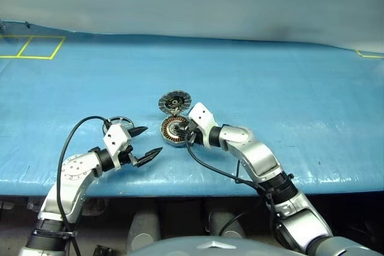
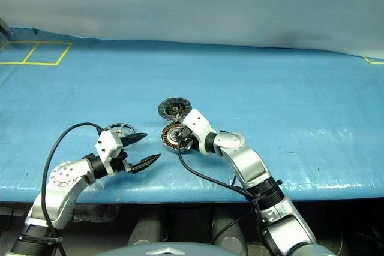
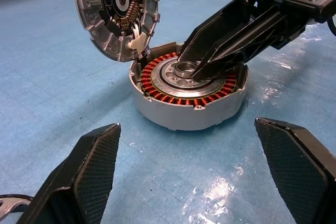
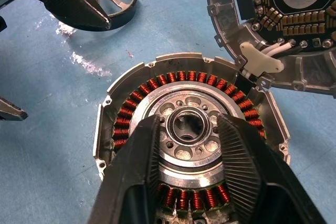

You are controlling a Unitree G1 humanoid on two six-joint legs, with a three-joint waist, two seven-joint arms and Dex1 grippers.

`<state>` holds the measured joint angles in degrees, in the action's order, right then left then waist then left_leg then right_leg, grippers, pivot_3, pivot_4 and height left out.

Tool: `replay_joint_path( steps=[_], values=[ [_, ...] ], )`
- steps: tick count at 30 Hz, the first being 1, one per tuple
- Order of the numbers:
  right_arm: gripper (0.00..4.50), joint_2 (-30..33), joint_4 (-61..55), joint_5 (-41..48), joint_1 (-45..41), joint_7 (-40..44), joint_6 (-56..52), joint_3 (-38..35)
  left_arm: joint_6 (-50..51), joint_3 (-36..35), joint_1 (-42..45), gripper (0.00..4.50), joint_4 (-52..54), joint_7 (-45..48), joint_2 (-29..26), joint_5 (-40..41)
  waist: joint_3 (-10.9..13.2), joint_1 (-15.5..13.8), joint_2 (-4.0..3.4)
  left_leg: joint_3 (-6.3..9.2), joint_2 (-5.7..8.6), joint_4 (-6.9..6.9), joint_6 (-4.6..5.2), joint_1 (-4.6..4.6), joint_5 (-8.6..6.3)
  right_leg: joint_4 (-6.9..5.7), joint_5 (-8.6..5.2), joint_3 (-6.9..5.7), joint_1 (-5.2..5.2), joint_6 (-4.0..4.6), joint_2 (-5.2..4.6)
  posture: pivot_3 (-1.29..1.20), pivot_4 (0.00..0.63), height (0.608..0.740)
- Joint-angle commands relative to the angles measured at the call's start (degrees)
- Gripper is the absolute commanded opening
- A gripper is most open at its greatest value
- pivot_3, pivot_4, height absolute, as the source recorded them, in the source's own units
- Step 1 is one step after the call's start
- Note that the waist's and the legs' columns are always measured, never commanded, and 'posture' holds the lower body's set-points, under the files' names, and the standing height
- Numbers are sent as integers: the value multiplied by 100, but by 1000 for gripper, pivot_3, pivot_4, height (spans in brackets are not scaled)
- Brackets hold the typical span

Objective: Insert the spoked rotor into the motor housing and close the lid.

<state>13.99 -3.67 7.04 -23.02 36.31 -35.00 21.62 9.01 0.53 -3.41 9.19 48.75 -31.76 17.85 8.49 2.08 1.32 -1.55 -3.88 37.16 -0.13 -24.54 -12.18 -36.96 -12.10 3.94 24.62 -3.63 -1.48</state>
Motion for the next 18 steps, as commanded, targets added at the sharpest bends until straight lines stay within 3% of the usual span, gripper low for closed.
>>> replay_joint_path(
  steps=[1,4,8,11,14,18],
  values=[
    [3068,-8,-85,-55,-48,-40,182,-65,-140,-59,8,4500,218,-14,-36,-31,0,0,0,0,0,0,0,0,0,0,0,0,0,0,0,0,150,740],
    [3974,-6,-178,-29,-34,-33,166,-75,-143,-56,10,4500,213,-15,-37,-38,0,0,0,0,0,0,0,0,0,0,0,0,0,0,0,0,150,740],
    [3974,-77,-272,107,-23,-34,144,-172,-145,-54,16,4500,202,-11,-34,-39,0,0,0,0,0,1,0,0,0,0,0,0,-1,0,0,0,150,740],
    [4486,-156,-298,224,-34,-33,105,-264,-155,-52,29,4500,183,-8,-30,-44,0,-1,0,0,0,0,0,0,0,0,0,0,0,0,0,0,150,740],
    [4375,-190,-235,232,-38,-40,121,-296,-172,-49,33,4500,165,-8,-20,-55,0,0,0,-1,0,0,0,0,0,0,0,0,0,0,0,0,150,740],
    [3170,-242,-122,216,-43,-71,161,-324,-202,-47,18,4500,149,-20,-6,-69,0,0,0,0,0,0,0,0,0,0,0,0,0,0,0,0,150,740]
  ],
)
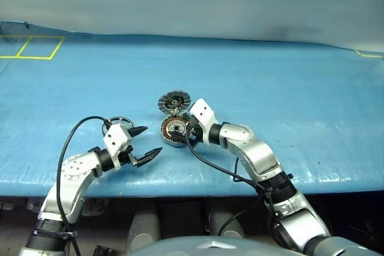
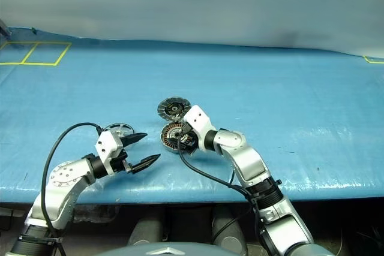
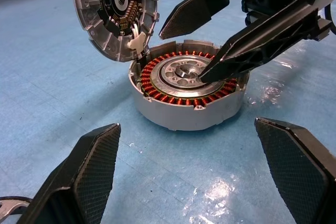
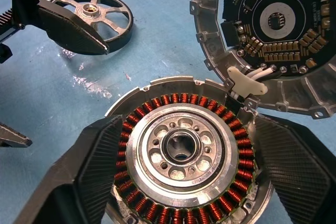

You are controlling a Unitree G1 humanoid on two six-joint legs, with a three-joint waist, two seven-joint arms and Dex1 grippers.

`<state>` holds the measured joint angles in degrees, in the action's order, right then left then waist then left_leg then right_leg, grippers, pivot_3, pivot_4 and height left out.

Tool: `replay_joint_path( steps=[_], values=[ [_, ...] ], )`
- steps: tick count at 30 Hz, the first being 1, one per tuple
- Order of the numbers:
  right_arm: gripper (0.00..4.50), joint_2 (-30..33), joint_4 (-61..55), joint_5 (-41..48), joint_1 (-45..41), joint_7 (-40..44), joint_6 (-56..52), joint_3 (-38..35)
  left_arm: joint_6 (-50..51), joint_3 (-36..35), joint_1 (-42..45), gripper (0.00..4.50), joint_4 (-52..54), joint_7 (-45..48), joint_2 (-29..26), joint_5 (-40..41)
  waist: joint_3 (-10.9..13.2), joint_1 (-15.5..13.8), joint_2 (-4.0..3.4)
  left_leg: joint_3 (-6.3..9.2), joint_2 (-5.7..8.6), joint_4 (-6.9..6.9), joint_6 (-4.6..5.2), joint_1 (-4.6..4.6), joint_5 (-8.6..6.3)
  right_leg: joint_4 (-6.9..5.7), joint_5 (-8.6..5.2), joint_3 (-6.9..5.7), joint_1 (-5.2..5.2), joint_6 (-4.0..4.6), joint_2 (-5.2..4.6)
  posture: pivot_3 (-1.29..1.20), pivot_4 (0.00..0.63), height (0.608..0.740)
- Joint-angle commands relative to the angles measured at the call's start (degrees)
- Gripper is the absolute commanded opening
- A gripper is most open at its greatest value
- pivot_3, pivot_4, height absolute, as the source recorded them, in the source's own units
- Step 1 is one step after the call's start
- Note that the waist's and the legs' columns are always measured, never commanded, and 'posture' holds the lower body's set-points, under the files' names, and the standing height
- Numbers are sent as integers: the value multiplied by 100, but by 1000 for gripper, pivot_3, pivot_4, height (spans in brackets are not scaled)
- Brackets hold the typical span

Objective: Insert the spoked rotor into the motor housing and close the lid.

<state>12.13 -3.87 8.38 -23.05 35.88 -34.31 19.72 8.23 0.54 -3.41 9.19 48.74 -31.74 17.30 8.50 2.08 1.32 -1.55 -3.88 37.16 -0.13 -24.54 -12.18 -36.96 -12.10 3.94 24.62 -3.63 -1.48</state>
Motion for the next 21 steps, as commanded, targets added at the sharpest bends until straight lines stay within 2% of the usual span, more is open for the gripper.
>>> replay_joint_path(
  steps=[1,6,8,9,12,21],
  values=[
    [2862,-64,-79,71,-49,-32,105,-134,-129,-49,15,4500,148,-21,-5,-17,0,0,0,0,0,0,0,0,0,0,0,0,0,0,0,0,150,740],
    [1258,-105,-42,40,-83,-45,121,-115,-140,-69,-13,4500,150,-28,-1,-36,0,0,0,0,0,0,0,0,0,0,0,0,0,0,0,0,150,740],
    [1258,-126,-25,75,-85,-21,127,-127,-144,-74,-21,4500,153,-34,-2,-42,0,1,0,0,0,0,0,0,0,0,0,0,0,0,0,0,150,740],
    [756,-122,-16,94,-89,17,127,-116,-145,-75,-21,4500,151,-38,-1,-46,0,1,0,0,0,0,0,0,0,0,0,0,0,0,0,0,150,740],
    [11,-136,46,57,-114,21,155,-87,-147,-78,-16,4500,141,-44,0,-55,0,0,0,0,0,0,0,0,0,0,0,0,0,0,0,0,150,740],
    [11,-240,428,-125,-174,-6,261,62,-177,-81,-8,4500,110,-62,0,-82,0,1,0,0,0,0,0,0,0,0,0,0,0,0,0,0,150,740]
  ],
)
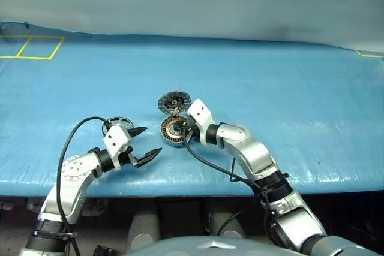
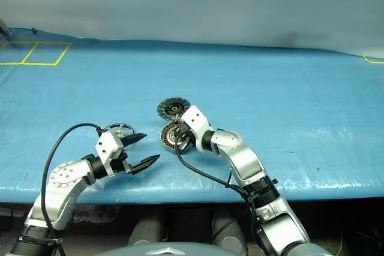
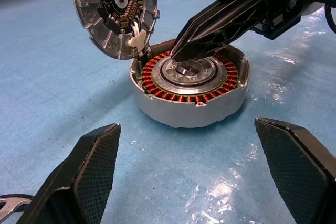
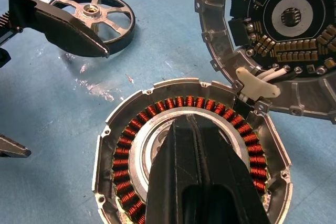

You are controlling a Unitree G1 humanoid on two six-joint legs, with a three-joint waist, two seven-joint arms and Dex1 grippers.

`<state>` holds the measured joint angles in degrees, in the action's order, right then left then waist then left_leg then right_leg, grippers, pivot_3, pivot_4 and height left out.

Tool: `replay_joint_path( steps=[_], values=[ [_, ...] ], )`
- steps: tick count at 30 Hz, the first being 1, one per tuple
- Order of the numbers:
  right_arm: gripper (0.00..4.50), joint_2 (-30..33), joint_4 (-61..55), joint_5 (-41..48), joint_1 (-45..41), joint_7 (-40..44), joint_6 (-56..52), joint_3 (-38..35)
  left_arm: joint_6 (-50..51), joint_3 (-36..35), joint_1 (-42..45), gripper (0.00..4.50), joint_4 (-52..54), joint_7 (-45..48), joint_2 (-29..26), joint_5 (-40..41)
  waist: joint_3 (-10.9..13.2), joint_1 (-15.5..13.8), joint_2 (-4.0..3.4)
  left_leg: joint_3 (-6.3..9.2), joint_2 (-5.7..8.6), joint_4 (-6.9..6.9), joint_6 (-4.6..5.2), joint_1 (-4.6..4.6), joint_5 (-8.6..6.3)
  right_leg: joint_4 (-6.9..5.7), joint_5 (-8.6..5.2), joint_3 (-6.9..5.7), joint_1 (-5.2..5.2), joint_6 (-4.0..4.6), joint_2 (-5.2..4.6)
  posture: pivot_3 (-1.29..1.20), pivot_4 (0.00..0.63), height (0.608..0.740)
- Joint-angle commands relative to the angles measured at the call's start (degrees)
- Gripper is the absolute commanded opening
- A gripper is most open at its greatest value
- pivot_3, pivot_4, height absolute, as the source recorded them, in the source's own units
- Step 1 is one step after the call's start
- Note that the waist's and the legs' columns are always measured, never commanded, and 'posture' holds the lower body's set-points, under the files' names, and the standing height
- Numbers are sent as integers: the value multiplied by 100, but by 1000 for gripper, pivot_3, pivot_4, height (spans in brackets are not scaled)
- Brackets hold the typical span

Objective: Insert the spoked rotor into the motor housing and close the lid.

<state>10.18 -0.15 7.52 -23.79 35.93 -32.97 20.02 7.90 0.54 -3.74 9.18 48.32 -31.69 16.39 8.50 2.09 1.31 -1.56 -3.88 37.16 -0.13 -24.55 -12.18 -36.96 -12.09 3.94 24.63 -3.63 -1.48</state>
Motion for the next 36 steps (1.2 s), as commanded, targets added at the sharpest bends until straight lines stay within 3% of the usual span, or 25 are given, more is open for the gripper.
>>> replay_joint_path(
  steps=[1,12,24,30,35,36],
  values=[
    [11,-50,101,-60,-101,-9,132,40,-148,-85,21,4500,109,-23,-6,8,0,0,0,0,0,0,0,0,0,0,0,0,0,0,0,0,150,740],
    [11,32,306,-334,-85,-12,219,143,-184,-95,4,4500,92,-49,-25,13,-2,7,-1,0,-1,0,0,9,0,-3,0,0,-5,0,0,0,150,740],
    [11,-56,-721,391,109,283,48,-184,208,-414,75,4500,309,-169,-88,378,-1,5,-2,0,-1,-3,0,2,0,-2,0,0,1,0,0,0,150,740],
    [11,224,-1306,591,450,345,-53,-217,908,-688,237,4500,617,-338,-490,372,0,-4,-2,0,-1,-2,0,1,0,0,-1,0,-1,0,0,0,150,740],
    [11,552,-1680,710,757,382,-83,-285,1482,-789,496,4500,745,-270,-1225,145,2,0,-3,1,-3,-2,-1,2,0,0,-1,-1,2,0,1,0,150,740],
    [2,606,-1730,725,807,366,-96,-316,1508,-759,569,4301,749,-220,-1377,78,3,-1,-4,-1,-3,-4,-1,3,0,0,-1,-1,2,0,1,0,150,740]
  ],
)
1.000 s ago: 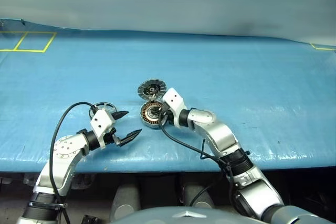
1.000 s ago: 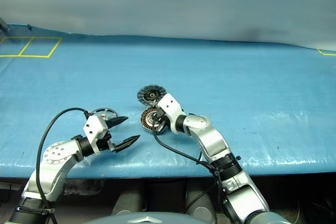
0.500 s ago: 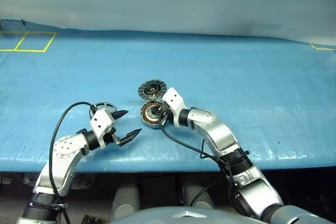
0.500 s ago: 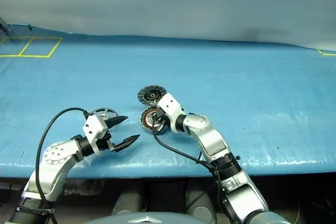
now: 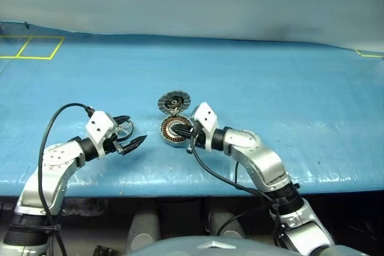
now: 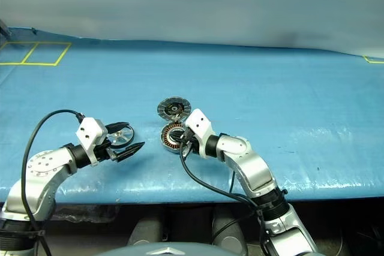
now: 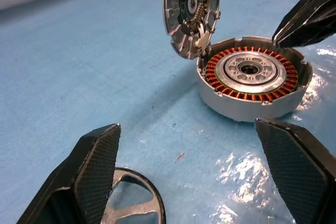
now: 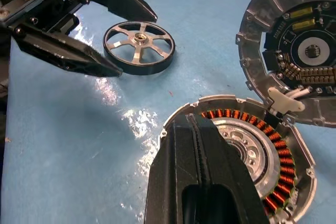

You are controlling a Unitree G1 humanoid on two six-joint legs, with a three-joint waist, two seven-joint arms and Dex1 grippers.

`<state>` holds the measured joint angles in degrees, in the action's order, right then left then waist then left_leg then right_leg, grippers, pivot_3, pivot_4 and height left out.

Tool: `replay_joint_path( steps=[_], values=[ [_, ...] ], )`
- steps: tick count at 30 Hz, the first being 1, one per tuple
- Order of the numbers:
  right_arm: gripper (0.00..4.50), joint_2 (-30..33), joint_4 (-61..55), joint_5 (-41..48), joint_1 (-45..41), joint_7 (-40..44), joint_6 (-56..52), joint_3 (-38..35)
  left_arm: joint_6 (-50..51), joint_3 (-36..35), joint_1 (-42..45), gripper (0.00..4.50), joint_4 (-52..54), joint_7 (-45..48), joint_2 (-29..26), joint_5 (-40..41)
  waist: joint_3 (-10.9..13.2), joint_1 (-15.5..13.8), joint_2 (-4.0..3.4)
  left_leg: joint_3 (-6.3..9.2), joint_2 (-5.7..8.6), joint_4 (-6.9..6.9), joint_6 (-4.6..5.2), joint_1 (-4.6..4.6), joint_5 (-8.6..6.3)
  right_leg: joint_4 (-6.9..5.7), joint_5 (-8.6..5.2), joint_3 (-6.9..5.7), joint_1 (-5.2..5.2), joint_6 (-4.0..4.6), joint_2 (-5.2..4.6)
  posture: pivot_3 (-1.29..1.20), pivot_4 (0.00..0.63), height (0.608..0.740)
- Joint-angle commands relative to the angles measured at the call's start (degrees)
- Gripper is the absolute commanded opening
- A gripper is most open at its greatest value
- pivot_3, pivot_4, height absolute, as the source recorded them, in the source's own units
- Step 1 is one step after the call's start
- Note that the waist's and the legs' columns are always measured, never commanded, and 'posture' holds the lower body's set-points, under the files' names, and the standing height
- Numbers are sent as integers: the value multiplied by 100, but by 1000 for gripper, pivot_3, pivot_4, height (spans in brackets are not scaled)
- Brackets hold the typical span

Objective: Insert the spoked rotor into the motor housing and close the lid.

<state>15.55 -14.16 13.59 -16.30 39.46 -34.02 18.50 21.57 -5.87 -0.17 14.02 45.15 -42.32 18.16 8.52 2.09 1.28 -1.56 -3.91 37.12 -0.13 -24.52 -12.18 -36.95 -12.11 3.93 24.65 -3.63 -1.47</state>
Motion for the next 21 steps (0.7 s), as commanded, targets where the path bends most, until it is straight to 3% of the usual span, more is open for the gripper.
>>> replay_joint_path(
  steps=[1,5,11,21],
  values=[
    [0,114,-365,134,100,-8,-1,-197,166,-69,278,4074,269,161,-462,-164,1,-2,1,0,0,0,0,0,0,0,0,0,1,0,0,0,150,740],
    [0,192,-404,157,166,-104,-44,-279,148,243,773,2894,157,468,-1205,-685,4,0,0,-4,0,-1,-1,-2,0,2,0,2,3,0,-1,0,150,740],
    [0,231,-355,181,83,-111,-115,-245,-41,1390,2114,2894,-200,1411,-1947,-1566,8,-31,2,-7,2,-3,-5,-6,2,6,0,3,4,0,-2,0,150,740],
    [0,672,-355,190,-201,151,-441,-192,-802,3178,4197,2894,-1015,2745,-1912,-3619,10,-55,4,-6,4,-2,-4,-16,2,3,0,10,10,0,6,0,150,740]
  ],
)
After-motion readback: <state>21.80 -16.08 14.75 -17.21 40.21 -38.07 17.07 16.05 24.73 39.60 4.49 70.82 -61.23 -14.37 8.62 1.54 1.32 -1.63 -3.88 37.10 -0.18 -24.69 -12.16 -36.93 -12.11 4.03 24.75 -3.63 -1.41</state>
